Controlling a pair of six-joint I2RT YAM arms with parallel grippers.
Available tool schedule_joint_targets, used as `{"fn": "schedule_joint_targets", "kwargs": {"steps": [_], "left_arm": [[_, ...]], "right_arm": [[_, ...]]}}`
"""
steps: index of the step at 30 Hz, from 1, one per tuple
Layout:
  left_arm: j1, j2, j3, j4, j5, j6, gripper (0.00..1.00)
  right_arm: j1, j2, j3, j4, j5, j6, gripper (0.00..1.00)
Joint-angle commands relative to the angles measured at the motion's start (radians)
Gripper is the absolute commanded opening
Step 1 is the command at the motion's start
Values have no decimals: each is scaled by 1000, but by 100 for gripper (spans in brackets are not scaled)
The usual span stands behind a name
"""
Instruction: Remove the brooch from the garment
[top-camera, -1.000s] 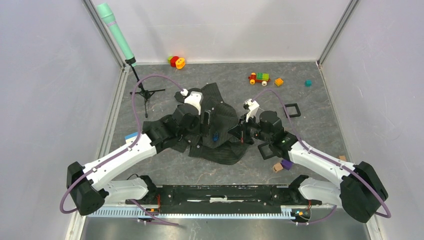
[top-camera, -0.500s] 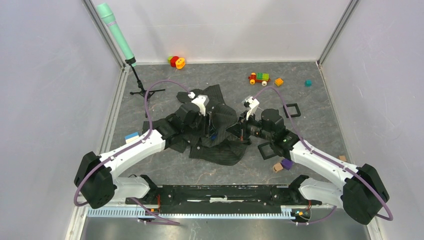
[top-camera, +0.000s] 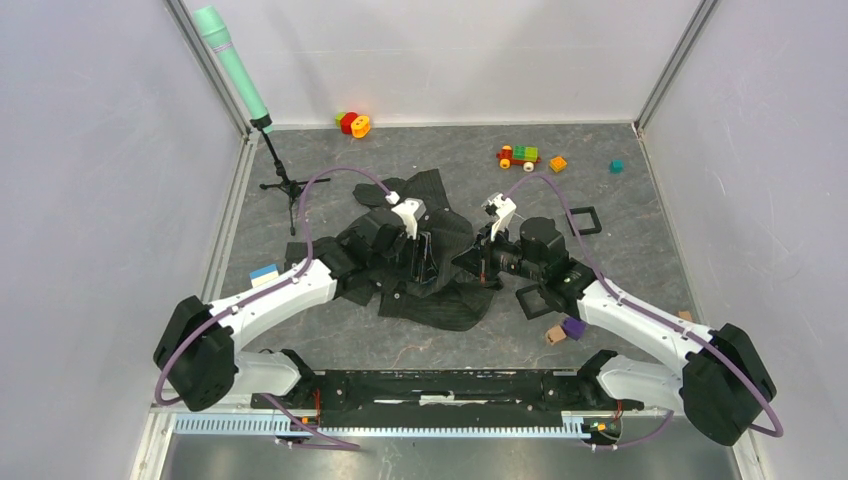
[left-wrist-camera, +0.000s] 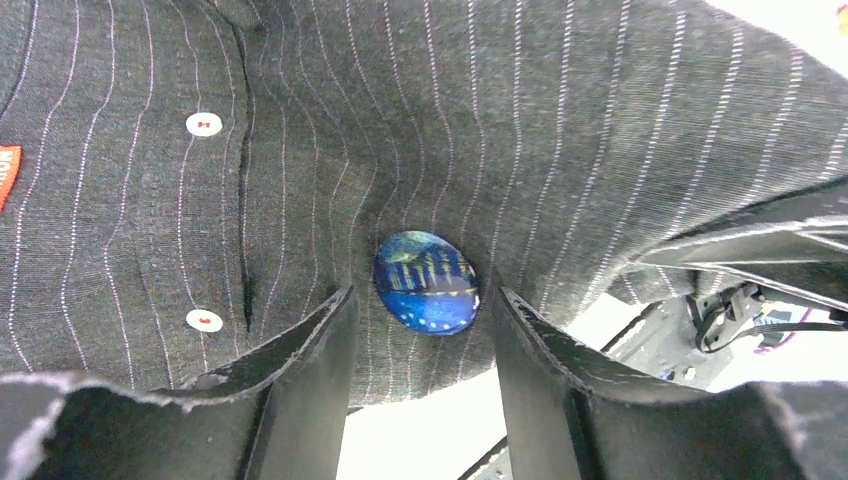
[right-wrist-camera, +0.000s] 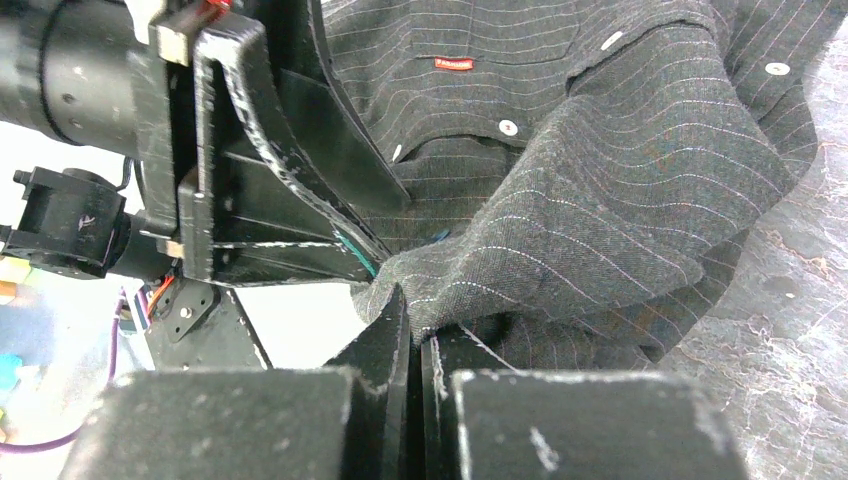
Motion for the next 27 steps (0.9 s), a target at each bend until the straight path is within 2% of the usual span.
{"fn": "schedule_joint_targets", "kwargs": {"steps": [1, 6, 10, 12, 13, 15, 16, 20, 27], "left_arm": [[-14, 46, 42, -28, -8, 26, 60], [-59, 47, 62, -55, -40, 52, 68], [-67, 74, 87, -107, -108, 70, 59], [-77, 84, 96, -118, -130, 75, 59], [-86, 87, 101, -123, -169, 75, 55], [-89, 83, 105, -133, -222, 72, 30], [-89, 77, 107, -136, -247, 66, 23], [-88, 34, 99, -129, -276, 60, 19], [-63, -14, 74, -96, -240, 43, 9]], "right_arm": [[-2, 0, 23, 41, -7, 11, 0], [-1, 8, 25, 36, -2, 10, 0], [-1, 10, 26, 36, -3, 14, 0], [-1, 11, 27, 36, -3, 15, 0], [-2, 13, 28, 36, -3, 15, 0], [0, 12, 28, 37, 2, 16, 0], [-1, 10, 27, 37, 3, 16, 0], [-1, 13, 21, 27, 8, 13, 0], [-1, 14, 11, 23, 4, 10, 0]]}}
